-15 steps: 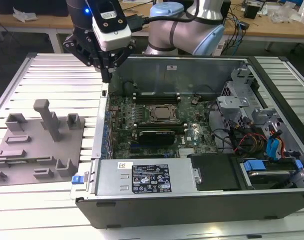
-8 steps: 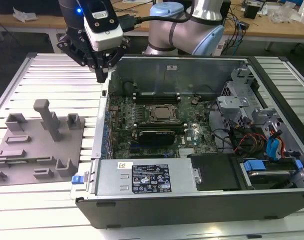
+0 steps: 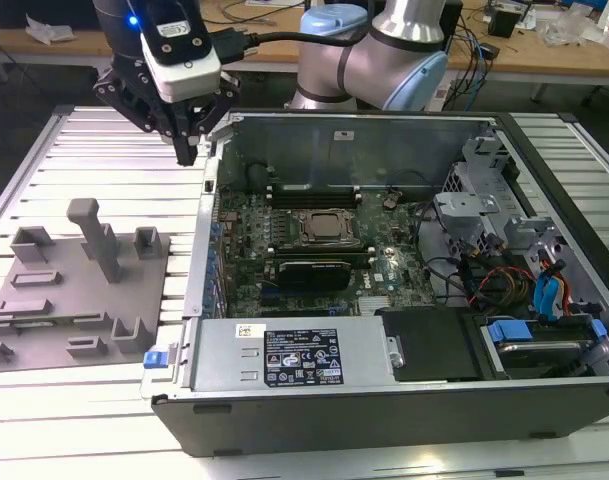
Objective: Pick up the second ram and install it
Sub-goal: 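Reach for the second ram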
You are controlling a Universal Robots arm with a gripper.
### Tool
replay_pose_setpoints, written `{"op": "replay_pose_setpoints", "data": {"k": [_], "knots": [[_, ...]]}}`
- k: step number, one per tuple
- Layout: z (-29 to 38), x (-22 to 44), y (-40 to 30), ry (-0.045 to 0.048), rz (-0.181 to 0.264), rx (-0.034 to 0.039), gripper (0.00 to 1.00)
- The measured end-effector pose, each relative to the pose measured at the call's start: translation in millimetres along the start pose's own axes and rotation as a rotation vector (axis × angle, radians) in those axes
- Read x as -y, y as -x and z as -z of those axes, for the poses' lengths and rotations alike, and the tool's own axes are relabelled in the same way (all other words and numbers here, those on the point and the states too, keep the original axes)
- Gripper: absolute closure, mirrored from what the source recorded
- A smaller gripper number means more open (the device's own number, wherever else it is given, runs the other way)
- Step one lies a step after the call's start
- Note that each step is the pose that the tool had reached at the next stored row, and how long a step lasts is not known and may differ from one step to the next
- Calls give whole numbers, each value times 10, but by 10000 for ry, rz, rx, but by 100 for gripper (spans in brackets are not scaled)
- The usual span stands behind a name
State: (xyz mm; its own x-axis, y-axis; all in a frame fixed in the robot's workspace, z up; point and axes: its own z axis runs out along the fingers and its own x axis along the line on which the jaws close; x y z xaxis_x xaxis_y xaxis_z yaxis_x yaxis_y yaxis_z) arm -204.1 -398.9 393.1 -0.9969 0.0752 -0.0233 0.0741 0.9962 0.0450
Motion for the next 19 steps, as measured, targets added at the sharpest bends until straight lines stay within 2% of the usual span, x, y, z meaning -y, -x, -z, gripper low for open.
{"op": "replay_pose_setpoints", "data": {"k": [5, 7, 16, 17, 19], "knots": [[0, 5, -71, 0, -1, 0, 89], [1, 10, -142, 1, -1, 0, 89], [3, 21, -277, -1, -1, 0, 89], [3, 23, -306, -3, -1, 1, 89], [4, 31, -409, -4, 0, 1, 89]]}}
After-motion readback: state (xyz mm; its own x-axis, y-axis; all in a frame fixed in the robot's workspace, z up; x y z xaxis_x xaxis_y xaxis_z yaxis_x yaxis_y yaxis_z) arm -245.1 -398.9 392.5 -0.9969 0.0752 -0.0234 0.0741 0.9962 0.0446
